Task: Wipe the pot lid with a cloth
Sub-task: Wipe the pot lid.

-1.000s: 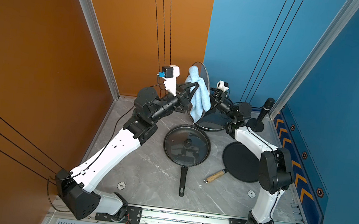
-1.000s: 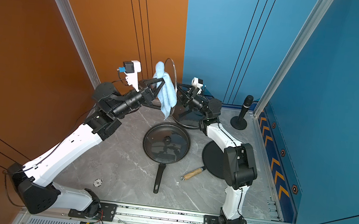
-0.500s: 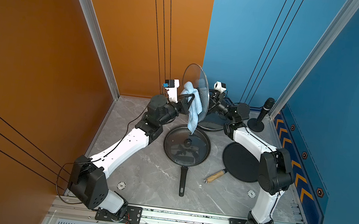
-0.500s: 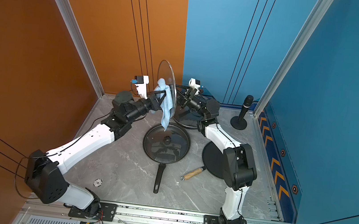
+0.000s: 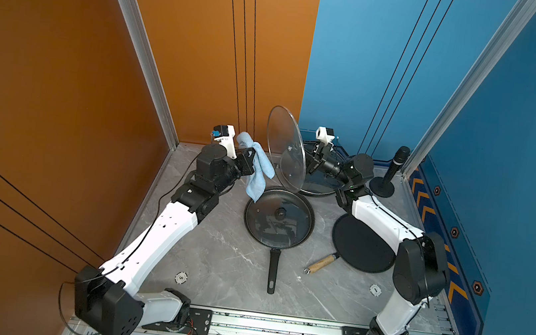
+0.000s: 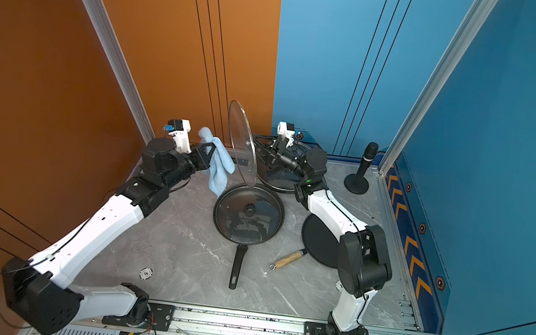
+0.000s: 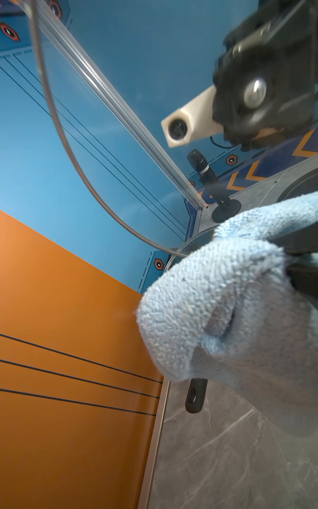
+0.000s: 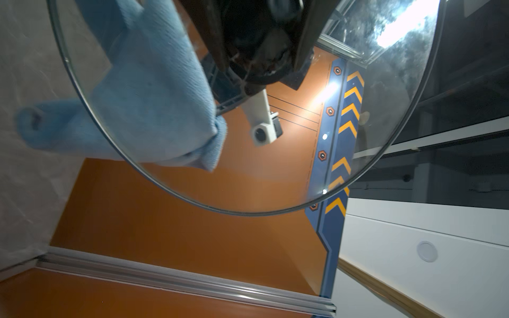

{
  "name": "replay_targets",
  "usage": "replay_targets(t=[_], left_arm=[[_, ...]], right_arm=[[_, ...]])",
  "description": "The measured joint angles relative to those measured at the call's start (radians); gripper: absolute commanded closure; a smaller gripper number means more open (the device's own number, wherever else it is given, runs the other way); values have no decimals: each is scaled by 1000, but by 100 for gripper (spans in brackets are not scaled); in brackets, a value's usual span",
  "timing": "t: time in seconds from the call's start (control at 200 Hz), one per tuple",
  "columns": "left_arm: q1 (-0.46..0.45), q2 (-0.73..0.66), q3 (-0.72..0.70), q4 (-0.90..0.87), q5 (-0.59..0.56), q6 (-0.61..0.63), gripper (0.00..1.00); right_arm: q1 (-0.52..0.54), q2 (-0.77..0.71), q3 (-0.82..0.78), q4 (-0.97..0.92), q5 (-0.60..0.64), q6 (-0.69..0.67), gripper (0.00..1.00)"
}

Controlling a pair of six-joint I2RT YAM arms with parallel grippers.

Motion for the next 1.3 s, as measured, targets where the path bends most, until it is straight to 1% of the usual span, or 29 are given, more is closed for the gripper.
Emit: replay_targets(t=[0.095,0.175,0.23,0.3,0.44,0.566,0.701,0.871,1.041,1.161,1.301], left_arm=[[4,-49,20,-62,20,34,100],[11,-54,45,-117,43,64,100],[15,-53,54,-152,59,80,100],[19,-52,60,-193,74,98,100],[21,-35,84,-236,95,121,100],[15,21,143,-251,115,129,100],[-3,87,186,-241,146,131,100],[-39,145,188,-182,167,121,100],[-106,152,164,-84,162,122,100],[-148,161,164,-30,159,129,100],[-177,180,164,39,180,132,100]], right_arm=[[-3,-119,-12,-327,3,-233,93],[-10,-225,-42,-526,24,-397,94],[-15,-290,-84,-603,33,-468,93],[-26,-352,-135,-670,41,-527,93],[-58,-401,-208,-754,76,-597,93],[-88,-407,-229,-810,109,-625,93],[-106,-426,-229,-830,135,-632,93],[-108,-460,-229,-814,154,-601,93],[-107,-458,-225,-799,162,-566,93],[-110,-414,-191,-766,153,-523,93],[-127,-287,-126,-621,108,-410,94]])
